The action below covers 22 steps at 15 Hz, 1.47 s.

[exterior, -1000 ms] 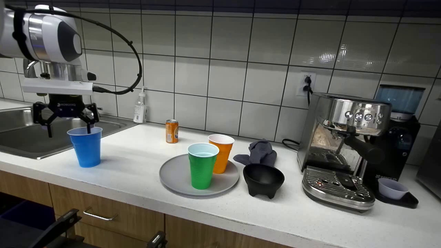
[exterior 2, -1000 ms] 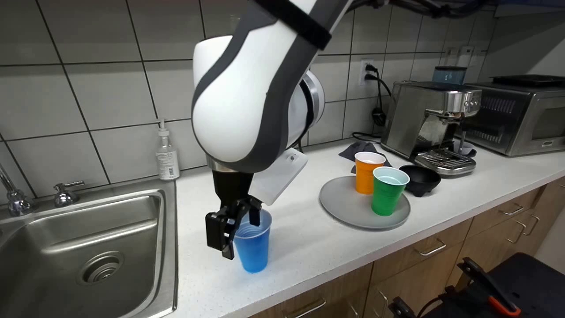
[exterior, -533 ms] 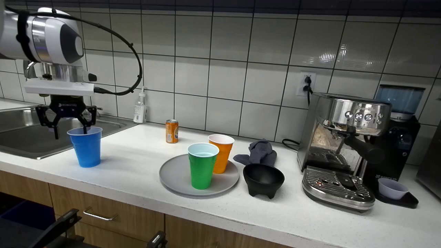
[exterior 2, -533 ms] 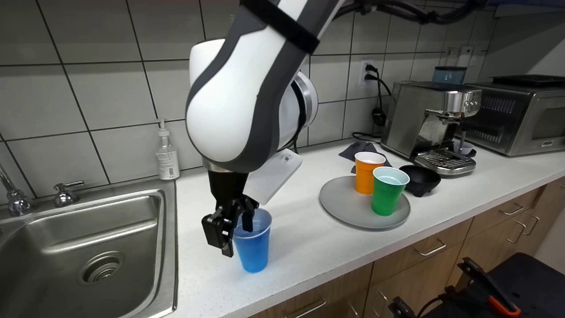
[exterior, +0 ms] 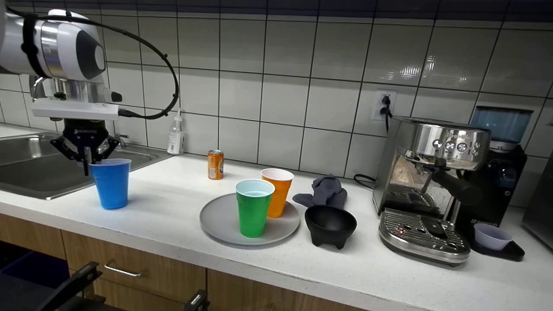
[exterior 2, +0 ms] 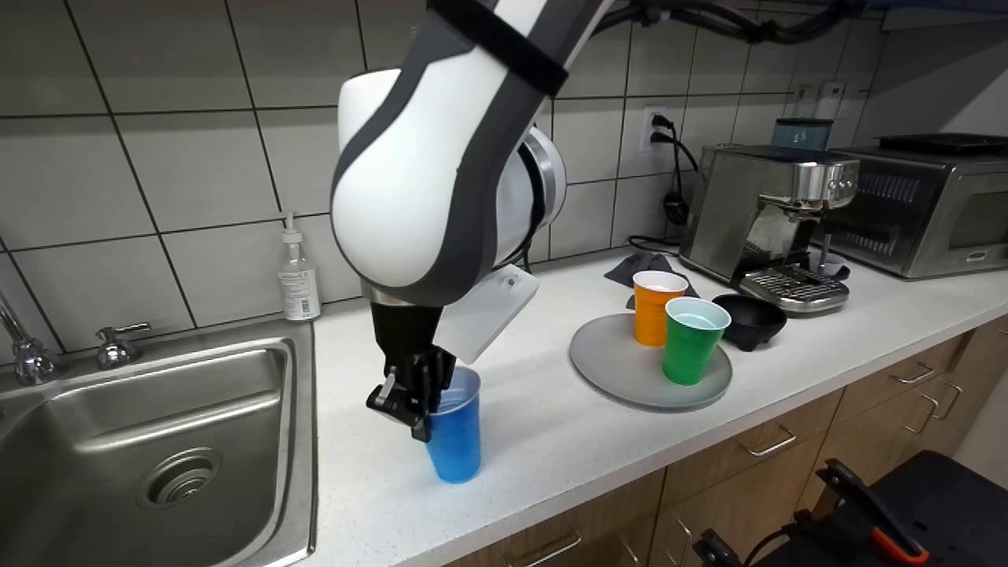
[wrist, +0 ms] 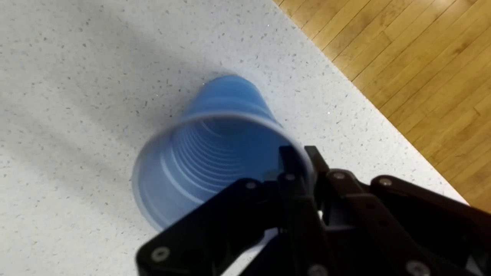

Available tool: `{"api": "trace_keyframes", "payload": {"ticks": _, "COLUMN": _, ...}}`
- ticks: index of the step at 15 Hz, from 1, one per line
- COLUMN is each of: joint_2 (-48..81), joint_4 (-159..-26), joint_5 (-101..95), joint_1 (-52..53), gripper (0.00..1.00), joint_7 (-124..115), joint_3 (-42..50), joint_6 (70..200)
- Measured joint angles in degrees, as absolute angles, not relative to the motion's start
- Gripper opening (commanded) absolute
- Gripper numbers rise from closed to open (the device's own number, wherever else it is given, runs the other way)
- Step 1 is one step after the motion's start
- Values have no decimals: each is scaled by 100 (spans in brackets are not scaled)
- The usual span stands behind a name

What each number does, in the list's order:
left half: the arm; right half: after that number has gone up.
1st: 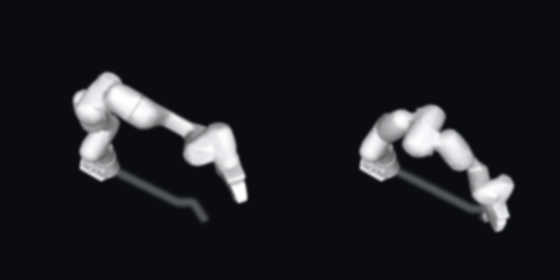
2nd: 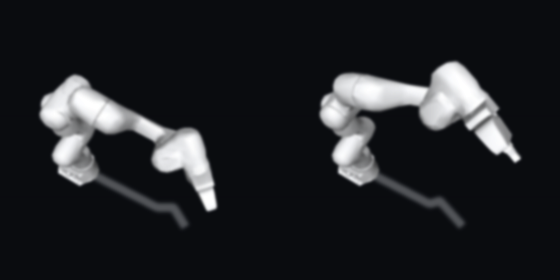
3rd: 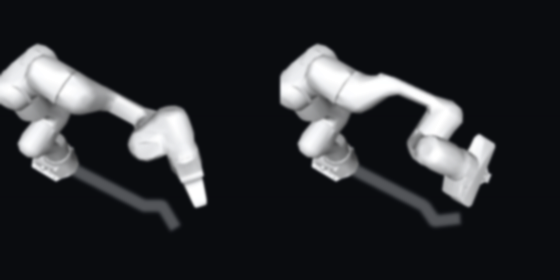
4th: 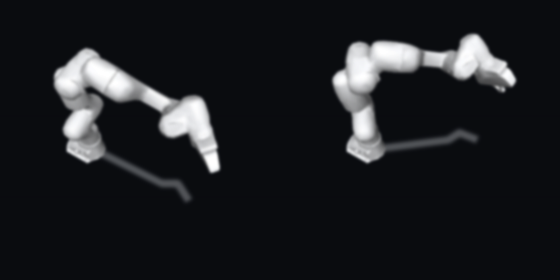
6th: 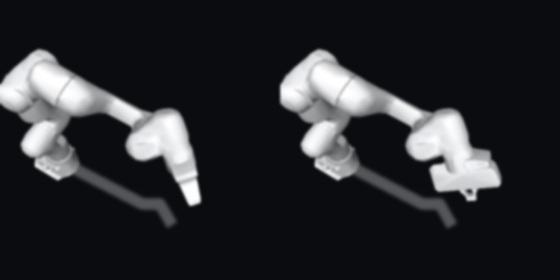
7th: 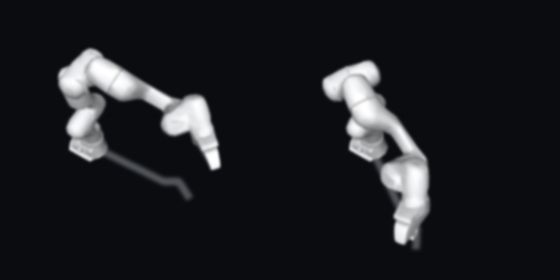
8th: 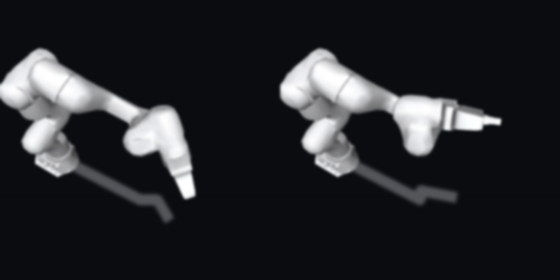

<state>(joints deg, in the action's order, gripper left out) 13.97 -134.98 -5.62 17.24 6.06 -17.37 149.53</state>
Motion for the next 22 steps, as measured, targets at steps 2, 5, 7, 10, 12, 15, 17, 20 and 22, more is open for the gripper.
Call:
{"api": "trace_keyframes", "payload": {"ticks": 2, "joint_2": 1382, "joint_4": -13486, "joint_5": -562, "joint_1": 1707, "gripper": 1, "joint_7": 606, "joint_3": -1731, "joint_6": 14953}}
{"api": "trace_keyframes", "payload": {"ticks": 5, "joint_2": 1358, "joint_4": -13485, "joint_5": -562, "joint_1": 1675, "gripper": 1, "joint_7": 606, "joint_3": -1730, "joint_6": 14953}}
{"api": "trace_keyframes", "payload": {"ticks": 7, "joint_2": 1345, "joint_4": -13485, "joint_5": -553, "joint_1": 1658, "gripper": 1, "joint_7": 607, "joint_3": -1730, "joint_6": 14953}}
{"api": "trace_keyframes", "payload": {"ticks": 10, "joint_2": 1304, "joint_4": -13487, "joint_5": -450, "joint_1": 1629, "gripper": 1, "joint_7": 633, "joint_3": -1730, "joint_6": 14960}}
{"api": "trace_keyframes", "payload": {"ticks": 12, "joint_2": 1238, "joint_4": -13494, "joint_5": -358, "joint_1": 1594, "gripper": 1, "joint_7": 673, "joint_3": -1730, "joint_6": 14963}}
{"api": "trace_keyframes", "payload": {"ticks": 15, "joint_2": 1110, "joint_4": -13510, "joint_5": -253, "joint_1": 1511, "gripper": 1, "joint_7": 750, "joint_3": -1722, "joint_6": 14967}}
{"api": "trace_keyframes", "payload": {"ticks": 17, "joint_2": 1013, "joint_4": -13526, "joint_5": -224, "joint_1": 1460, "gripper": 1, "joint_7": 759, "joint_3": -1683, "joint_6": 14972}}
{"api": "trace_keyframes", "payload": {"ticks": 20, "joint_2": 861, "joint_4": -13572, "joint_5": -224, "joint_1": 1396, "gripper": 1, "joint_7": 759, "joint_3": -1567, "joint_6": 14979}}
{"api": "trace_keyframes", "payload": {"ticks": 22, "joint_2": 777, "joint_4": -13595, "joint_5": -224, "joint_1": 1354, "gripper": 1, "joint_7": 759, "joint_3": -1479, "joint_6": 14980}}
